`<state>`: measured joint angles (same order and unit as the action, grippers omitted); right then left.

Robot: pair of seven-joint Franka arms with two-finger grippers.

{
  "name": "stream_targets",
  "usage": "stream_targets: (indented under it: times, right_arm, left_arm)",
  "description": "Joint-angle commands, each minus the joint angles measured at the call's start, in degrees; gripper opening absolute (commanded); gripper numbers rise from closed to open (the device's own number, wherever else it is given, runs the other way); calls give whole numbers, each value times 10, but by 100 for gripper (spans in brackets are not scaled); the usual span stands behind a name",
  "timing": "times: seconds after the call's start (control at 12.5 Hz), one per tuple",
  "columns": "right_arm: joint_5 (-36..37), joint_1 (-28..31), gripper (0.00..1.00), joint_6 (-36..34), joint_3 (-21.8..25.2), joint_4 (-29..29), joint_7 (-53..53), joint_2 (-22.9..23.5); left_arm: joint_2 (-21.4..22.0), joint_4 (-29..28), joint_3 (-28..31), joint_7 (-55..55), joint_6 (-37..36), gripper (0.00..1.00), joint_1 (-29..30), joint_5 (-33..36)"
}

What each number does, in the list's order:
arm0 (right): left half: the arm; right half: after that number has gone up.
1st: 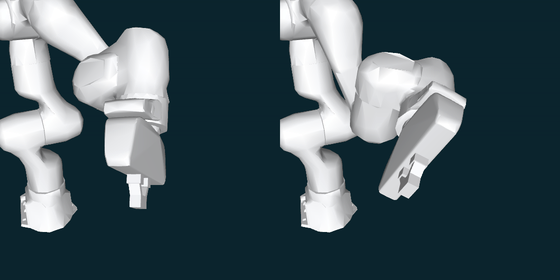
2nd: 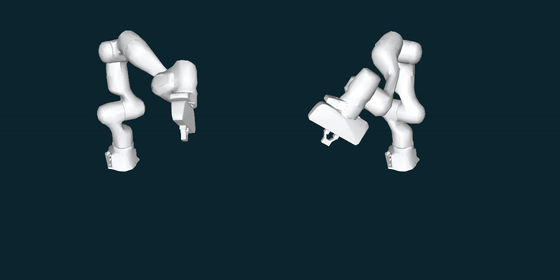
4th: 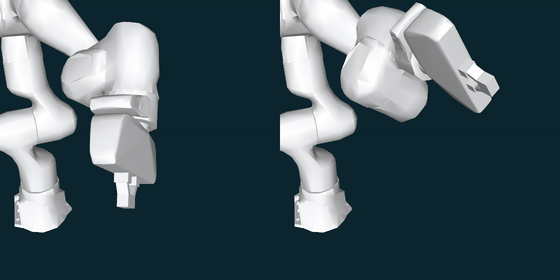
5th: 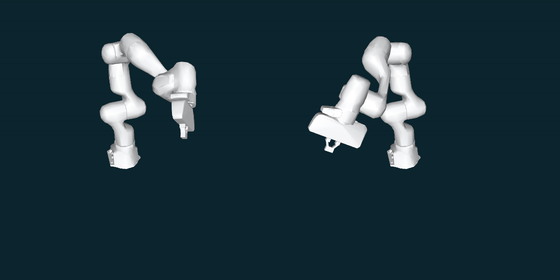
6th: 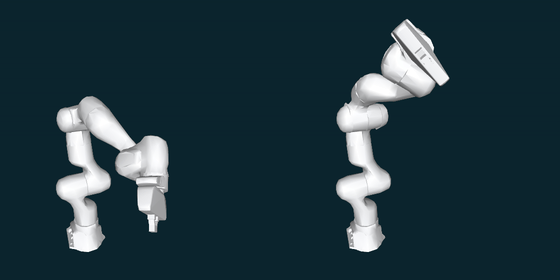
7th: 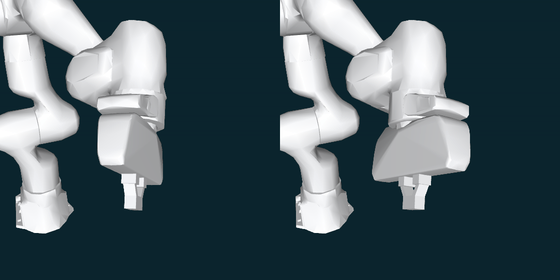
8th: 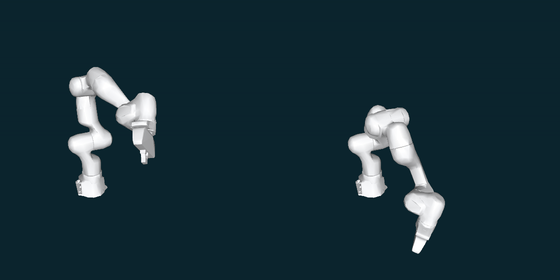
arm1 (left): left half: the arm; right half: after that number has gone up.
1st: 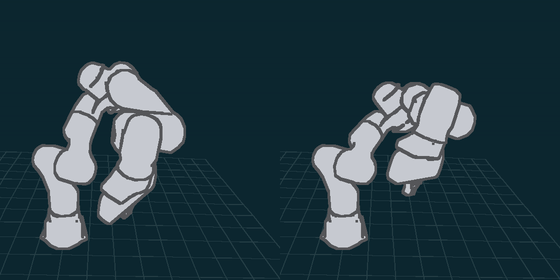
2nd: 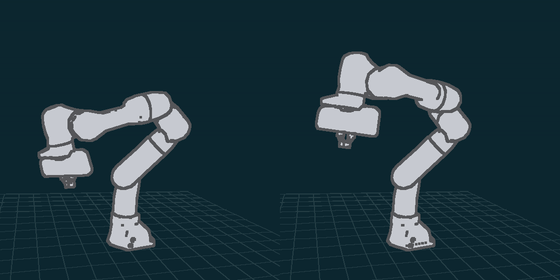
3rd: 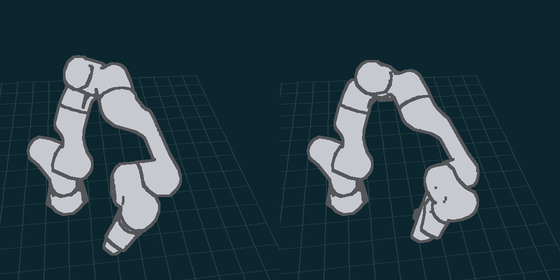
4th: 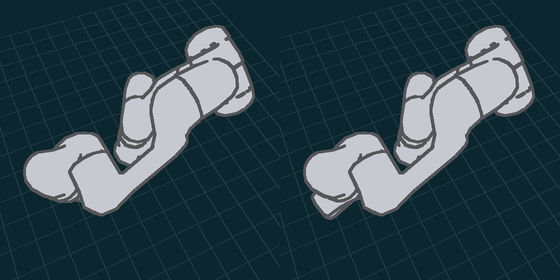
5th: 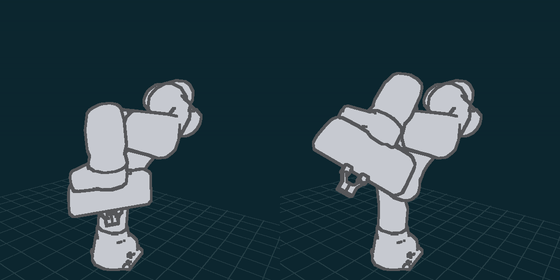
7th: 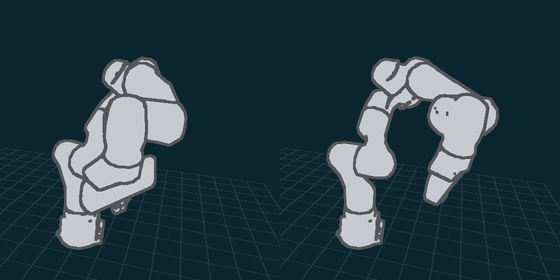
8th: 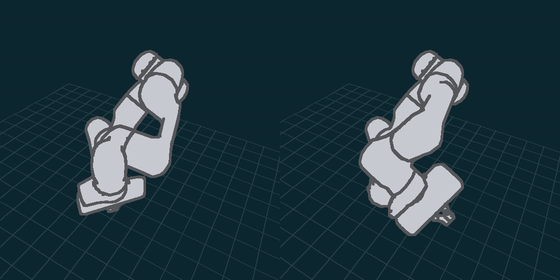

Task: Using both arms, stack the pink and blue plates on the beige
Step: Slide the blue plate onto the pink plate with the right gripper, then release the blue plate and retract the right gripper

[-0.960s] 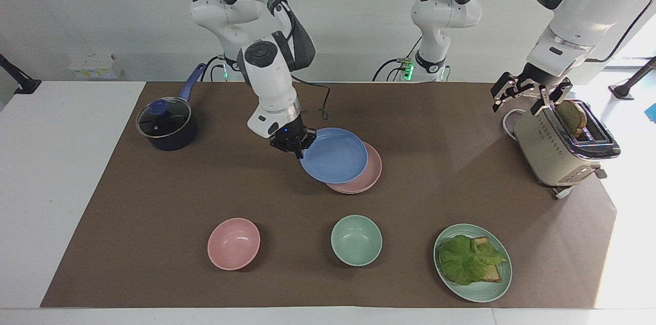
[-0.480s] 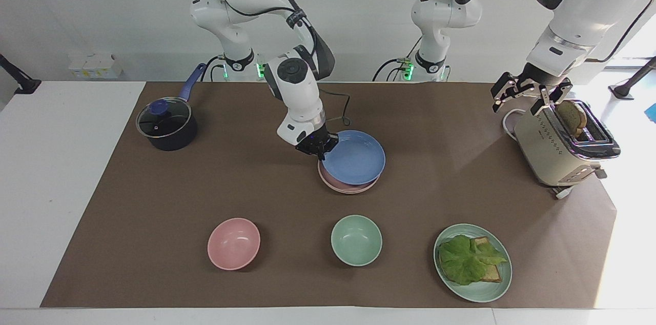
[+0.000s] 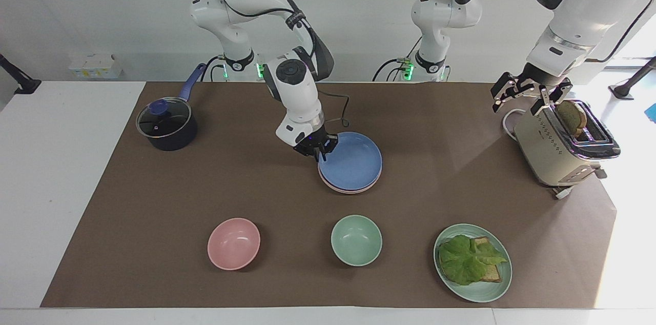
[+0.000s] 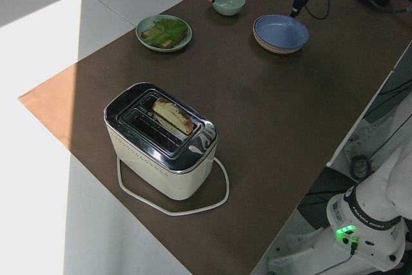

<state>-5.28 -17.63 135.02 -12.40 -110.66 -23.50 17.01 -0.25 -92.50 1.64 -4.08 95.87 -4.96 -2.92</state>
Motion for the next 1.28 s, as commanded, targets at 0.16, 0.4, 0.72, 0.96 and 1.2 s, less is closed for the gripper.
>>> stream_targets:
  times: [0.16,0.4,0.72,0.96,1.2]
  right_arm:
    - [-5,33,86,-10,-1,1,-14,-53]
    - [1,89,100,-23,-1,0,9,-94]
    - [4,169,100,-105,0,11,43,-166]
    - [8,223,100,-191,9,46,64,-197]
    - [69,259,100,-259,16,111,100,-198]
  left_arm:
    - [2,3,-5,-1,-10,100,6,13]
    - [2,3,-5,-1,-10,100,6,13]
    - [2,3,-5,-1,-10,100,6,13]
    - [2,3,-5,-1,-10,100,6,13]
    - [2,3,-5,-1,-10,100,6,13]
